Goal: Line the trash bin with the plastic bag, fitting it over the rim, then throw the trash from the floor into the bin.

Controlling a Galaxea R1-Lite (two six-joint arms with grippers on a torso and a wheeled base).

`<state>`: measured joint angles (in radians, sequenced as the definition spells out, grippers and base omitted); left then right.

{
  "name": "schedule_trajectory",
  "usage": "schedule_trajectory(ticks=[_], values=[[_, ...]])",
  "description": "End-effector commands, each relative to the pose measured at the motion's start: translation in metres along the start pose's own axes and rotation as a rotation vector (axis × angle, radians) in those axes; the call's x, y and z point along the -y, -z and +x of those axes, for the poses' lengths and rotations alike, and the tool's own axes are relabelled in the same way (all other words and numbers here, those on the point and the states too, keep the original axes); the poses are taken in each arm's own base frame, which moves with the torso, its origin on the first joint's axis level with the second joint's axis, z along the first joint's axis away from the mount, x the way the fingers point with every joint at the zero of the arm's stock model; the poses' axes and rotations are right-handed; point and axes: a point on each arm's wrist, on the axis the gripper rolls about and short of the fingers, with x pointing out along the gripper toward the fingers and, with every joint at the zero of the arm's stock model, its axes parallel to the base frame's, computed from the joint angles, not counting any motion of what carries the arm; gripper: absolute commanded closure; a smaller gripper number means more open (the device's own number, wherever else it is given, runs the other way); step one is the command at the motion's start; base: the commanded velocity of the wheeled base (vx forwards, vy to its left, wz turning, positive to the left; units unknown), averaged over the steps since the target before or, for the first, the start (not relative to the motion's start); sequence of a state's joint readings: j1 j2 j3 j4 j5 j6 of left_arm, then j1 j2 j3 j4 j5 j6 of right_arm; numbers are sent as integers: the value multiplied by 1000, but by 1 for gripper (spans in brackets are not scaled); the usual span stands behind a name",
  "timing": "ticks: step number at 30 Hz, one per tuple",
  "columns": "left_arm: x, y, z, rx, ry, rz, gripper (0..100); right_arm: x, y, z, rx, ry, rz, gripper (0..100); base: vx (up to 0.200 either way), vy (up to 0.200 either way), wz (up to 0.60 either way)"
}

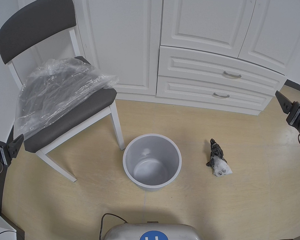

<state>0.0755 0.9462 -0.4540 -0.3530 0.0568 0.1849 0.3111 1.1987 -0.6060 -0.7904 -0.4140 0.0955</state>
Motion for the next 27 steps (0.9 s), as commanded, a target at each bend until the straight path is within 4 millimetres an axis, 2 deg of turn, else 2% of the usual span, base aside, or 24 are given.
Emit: schedule_trajectory(ticks=[1,4,9,12,18,27], values=[[-8,13,24,-93,-63,10,0,-6,19,14,-55,-7,-5,0,0,0,0],[-15,18,29,-105,-111,28,0,-5,17,11,-39,-14,8,0,0,0,0],[-26,19,28,-85,-111,13,0,9,7,7,-3,14,26,0,0,0,0],[-43,23,24,-76,-86,-4,0,19,2,3,10,9,22,0,0,0,0],[-55,31,23,-82,-26,-13,0,26,6,3,-42,32,2,0,0,0,0],[-65,45,38,-170,-34,1,0,31,12,7,-67,41,-8,0,0,0,0]])
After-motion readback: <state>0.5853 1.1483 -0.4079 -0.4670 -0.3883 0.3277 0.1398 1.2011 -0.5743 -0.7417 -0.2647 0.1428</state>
